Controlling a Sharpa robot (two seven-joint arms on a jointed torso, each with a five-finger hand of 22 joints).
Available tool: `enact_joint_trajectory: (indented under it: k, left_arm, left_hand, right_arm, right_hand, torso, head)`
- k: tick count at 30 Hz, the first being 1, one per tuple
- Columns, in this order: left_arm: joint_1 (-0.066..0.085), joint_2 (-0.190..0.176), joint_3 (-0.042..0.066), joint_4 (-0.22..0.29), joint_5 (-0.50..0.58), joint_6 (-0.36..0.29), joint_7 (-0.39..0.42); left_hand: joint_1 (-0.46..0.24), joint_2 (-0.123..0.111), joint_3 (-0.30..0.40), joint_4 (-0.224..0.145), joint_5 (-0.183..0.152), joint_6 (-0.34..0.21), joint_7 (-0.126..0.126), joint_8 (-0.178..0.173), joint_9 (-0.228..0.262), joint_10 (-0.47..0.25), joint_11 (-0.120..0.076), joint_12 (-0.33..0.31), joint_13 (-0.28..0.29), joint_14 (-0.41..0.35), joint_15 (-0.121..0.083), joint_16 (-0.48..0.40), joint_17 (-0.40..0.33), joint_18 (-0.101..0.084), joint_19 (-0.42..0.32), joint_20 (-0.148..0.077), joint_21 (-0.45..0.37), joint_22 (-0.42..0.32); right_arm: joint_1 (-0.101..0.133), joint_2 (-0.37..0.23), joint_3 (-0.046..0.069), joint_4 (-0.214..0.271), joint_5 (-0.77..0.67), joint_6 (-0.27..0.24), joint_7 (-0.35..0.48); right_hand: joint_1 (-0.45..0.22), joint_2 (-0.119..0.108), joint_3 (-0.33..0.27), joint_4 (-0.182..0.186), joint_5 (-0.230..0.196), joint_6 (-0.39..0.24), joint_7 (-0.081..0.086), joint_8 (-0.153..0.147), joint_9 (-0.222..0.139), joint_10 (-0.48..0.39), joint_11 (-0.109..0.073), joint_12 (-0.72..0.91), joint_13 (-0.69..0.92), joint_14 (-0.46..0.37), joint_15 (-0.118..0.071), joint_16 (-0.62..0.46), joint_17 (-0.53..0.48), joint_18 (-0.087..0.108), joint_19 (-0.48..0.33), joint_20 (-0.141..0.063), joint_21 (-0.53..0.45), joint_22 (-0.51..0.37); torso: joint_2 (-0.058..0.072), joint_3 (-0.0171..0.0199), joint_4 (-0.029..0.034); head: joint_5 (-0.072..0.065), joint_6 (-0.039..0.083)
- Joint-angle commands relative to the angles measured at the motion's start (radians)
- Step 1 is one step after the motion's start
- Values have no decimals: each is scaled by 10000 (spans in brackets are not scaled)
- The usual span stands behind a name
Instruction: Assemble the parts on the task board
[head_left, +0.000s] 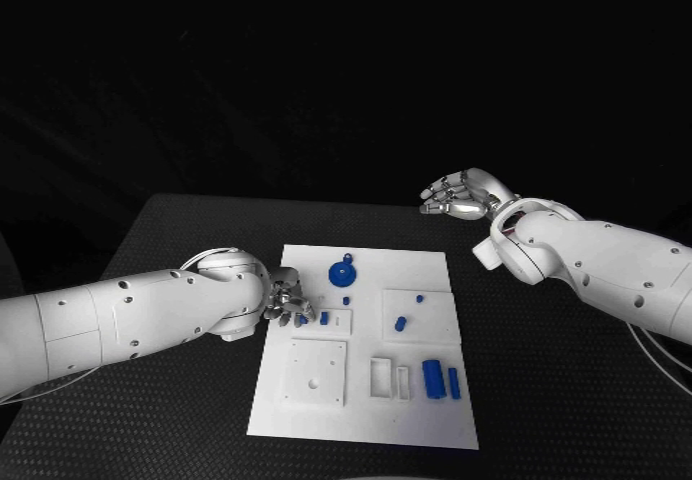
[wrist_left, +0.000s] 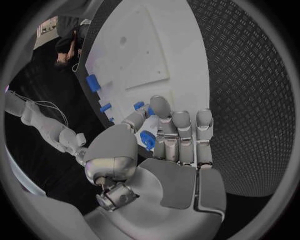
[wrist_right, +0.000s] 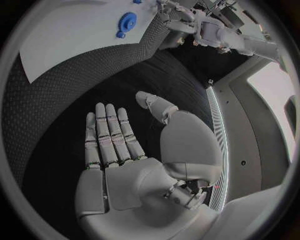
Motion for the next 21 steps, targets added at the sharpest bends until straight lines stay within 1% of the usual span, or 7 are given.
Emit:
enact_joint_trajectory:
  k: [1,13,14,15,17,20,21]
  left_arm:
    - [-70,36,-44,42,16,360,-50]
    - [-71,40,-44,30,-80,364,-72]
    - [-71,40,-44,25,-89,344,-83]
    - [-71,40,-44,15,-99,327,-93]
    - [-71,39,-44,-15,-181,284,-109]
    - [-71,40,-42,-79,-280,194,-133]
    - [-71,42,-42,-96,-284,176,-135]
  left_hand:
    - [9,-90,11,80,-47,-21,84,-31,-7,-47,-10,49,-12,-18,69,29,-15,113,10,-1753,19,-9]
    - [-51,-403,6,293,-220,10,63,6,6,-35,-25,111,-16,-5,52,75,-15,127,18,-1784,40,-6]
    - [-45,-444,13,350,-440,15,56,18,11,-37,-31,133,-15,-5,44,90,-14,135,20,-1794,44,-6]
    - [-31,-458,15,397,-854,12,51,26,16,-44,-35,153,-15,-8,37,103,-14,141,16,-1804,47,-7]
    - [-50,-543,12,525,-1155,17,45,40,20,-50,-40,187,-17,-11,28,122,-16,144,12,-1814,46,-12]
    - [-111,-673,-28,758,-2048,38,27,73,35,-48,-54,250,-14,0,10,161,-15,157,18,-1835,51,-18]
    - [-127,-673,-42,796,-2077,44,25,82,41,-46,-56,263,-10,3,7,171,-12,159,22,-1837,56,-17]
  right_arm:
    - [-4,-3,2,20,31,111,115]
    - [-6,-13,2,17,43,116,112]
    - [-6,-13,2,17,43,114,114]
    - [-6,-13,2,17,44,113,116]
    - [-6,-14,2,17,45,109,117]
    - [-6,-14,2,12,52,115,118]
    - [-7,-14,2,11,53,115,118]
  right_hand:
    - [-39,-42,-63,10,26,-51,96,20,-11,97,6,-34,-11,19,49,-35,-11,-189,-74,10,-58,14]
    - [-44,-35,-74,13,28,-52,98,21,-13,102,4,-50,-11,18,50,-38,-19,-192,-73,10,-70,24]
    - [-45,-35,-76,13,28,-52,98,21,-13,102,4,-51,-12,17,50,-39,-20,-192,-73,10,-72,25]
    - [-46,-35,-76,13,28,-52,98,21,-13,103,4,-52,-12,17,50,-39,-20,-193,-73,10,-72,26]
    - [-48,-37,-80,14,28,-53,98,21,-14,104,4,-55,-12,17,50,-39,-22,-193,-73,10,-75,28]
    - [-52,-38,-85,15,29,-53,98,22,-14,106,4,-60,-12,16,51,-41,-24,-194,-73,10,-80,31]
    - [-53,-37,-87,16,30,-53,98,22,-14,107,3,-61,-11,16,51,-41,-25,-195,-73,10,-81,32]
  torso:
    - [4,2,3]
    - [-3,0,3]
    - [-3,0,4]
    - [-4,-1,5]
    - [-4,-2,5]
    - [-1,-5,5]
    - [0,-5,5]
  head:
    - [-1,-10]
    - [-2,-14]
    - [-3,-14]
    - [-5,-12]
    - [-7,-9]
    - [-15,0]
    - [-16,-4]
